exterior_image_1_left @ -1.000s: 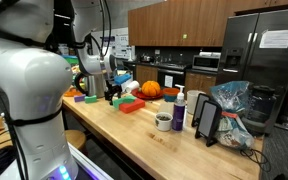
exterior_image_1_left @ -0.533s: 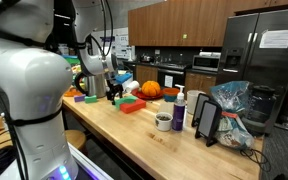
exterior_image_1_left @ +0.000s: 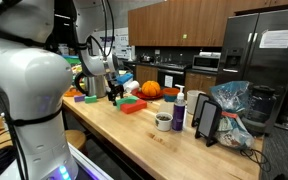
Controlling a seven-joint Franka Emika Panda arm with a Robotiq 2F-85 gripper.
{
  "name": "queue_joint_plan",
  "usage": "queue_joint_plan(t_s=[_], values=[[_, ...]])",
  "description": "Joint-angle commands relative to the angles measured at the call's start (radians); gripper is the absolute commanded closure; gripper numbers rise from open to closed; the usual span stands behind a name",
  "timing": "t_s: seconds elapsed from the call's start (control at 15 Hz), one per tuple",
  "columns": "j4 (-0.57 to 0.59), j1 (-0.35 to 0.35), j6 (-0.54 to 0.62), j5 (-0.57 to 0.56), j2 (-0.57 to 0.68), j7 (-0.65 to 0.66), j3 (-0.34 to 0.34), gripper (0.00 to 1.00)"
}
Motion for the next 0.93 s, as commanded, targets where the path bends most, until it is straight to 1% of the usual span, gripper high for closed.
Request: queue_joint_plan(t_s=[0.0,0.53,0.87], values=[[0.005,0.008,-0.001,-0.042,0.007,0.022,-0.021,0.00],[-0.006,0.004,-0.008,-0.169,-0.006,0.070,-0.057,0.00],[0.002,-0.006,-0.004,-0.125,0.005,0.038,-0.025,0.00]])
